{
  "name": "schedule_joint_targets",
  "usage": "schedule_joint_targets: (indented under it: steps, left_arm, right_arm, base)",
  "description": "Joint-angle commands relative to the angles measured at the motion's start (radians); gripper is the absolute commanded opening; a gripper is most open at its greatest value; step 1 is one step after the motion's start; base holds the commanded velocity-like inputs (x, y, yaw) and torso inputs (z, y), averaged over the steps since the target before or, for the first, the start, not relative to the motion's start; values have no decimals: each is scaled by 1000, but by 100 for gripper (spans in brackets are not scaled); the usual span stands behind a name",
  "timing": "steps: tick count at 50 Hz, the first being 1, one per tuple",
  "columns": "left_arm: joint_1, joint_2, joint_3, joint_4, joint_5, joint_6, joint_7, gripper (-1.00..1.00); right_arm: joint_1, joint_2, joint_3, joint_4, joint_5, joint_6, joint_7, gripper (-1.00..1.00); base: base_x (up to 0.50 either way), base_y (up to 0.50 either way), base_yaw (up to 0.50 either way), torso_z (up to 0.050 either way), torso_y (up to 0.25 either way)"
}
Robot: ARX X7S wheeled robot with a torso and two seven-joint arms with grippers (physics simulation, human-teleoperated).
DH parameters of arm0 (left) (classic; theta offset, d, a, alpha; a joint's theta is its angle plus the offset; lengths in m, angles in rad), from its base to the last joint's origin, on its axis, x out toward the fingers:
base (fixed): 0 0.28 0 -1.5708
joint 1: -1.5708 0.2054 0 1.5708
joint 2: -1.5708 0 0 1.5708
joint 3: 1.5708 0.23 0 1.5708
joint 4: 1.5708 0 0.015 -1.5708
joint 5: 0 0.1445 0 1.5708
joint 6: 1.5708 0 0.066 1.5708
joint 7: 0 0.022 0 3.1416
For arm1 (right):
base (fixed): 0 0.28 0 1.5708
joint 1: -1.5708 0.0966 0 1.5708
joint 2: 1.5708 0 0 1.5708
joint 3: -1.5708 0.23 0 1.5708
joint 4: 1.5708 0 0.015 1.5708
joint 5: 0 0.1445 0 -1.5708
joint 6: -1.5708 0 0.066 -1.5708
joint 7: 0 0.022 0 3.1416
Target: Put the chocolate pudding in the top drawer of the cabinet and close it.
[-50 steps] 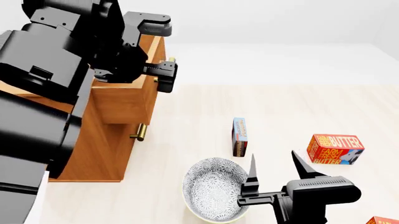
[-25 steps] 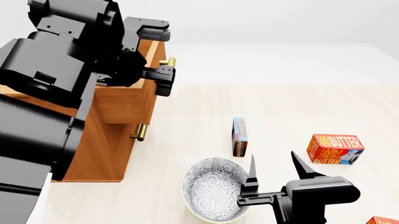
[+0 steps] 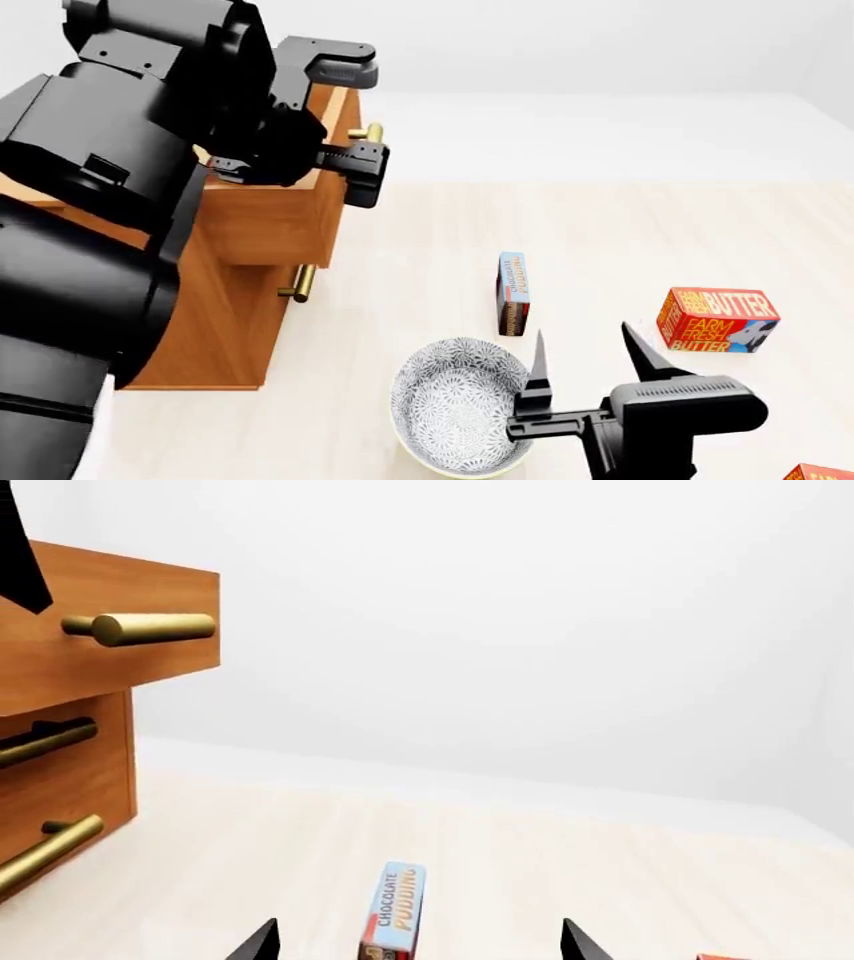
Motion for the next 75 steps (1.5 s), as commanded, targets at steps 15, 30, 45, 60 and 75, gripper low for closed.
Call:
schedule_joint_targets:
  steps: [15, 30, 45, 60, 75]
  left_arm:
    - [-4, 3, 454, 43, -704, 107, -117, 100]
    - [-10, 3, 688, 118, -1017, 183, -188, 100]
    - [-25, 3, 726, 168, -1134, 231, -228, 100]
    - [-65, 3, 731, 262, -1224, 282, -290, 100]
    - [-81, 3, 730, 313, -1269, 316, -324, 100]
  right_arm:
    - [1, 10, 2, -6, 11, 4, 7, 100]
    - [1, 15, 4, -5, 20, -2, 8, 100]
    - [-4, 16, 5, 21, 24, -32, 5, 100]
    - [4, 21, 8, 6, 40, -12, 9, 100]
    - [-5, 21, 8, 39, 42, -55, 3, 100]
  base:
    - [0, 0, 0, 0, 0]
    - [0, 0, 0, 0, 0]
    - [0, 0, 0, 0, 0]
    - [0, 0, 0, 0, 0]
    - [-3, 0, 0, 0, 4]
